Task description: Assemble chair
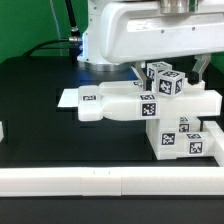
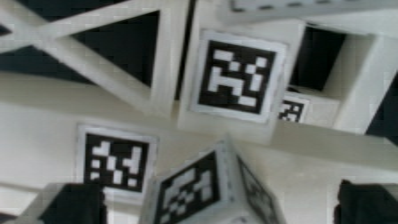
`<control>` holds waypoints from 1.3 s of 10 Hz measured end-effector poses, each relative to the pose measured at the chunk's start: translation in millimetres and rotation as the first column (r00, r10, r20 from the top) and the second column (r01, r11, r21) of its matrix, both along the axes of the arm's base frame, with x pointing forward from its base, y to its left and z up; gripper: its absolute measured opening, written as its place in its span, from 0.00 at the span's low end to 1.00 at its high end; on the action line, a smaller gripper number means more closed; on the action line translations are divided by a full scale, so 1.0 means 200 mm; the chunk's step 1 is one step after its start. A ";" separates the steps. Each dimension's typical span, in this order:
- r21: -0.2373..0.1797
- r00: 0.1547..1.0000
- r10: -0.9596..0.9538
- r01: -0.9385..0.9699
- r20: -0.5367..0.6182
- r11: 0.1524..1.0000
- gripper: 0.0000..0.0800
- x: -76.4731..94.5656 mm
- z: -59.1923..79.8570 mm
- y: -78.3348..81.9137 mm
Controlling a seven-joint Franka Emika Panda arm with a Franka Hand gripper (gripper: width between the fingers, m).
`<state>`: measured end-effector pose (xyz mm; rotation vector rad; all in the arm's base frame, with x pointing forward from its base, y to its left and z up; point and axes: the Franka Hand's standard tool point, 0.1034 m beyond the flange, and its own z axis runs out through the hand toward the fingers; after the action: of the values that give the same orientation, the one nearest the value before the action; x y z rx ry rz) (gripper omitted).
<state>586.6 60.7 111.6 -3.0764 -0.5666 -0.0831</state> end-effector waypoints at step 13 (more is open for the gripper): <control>0.016 0.856 -0.516 0.517 -0.015 0.856 0.34 0.00 -0.01 0.00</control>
Offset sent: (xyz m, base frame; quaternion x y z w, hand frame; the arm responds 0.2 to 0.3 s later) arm 0.0000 0.0000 0.0000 0.0000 0.0000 0.0000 1.0000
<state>586.8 60.7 109.3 -3.1099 0.2791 -0.0739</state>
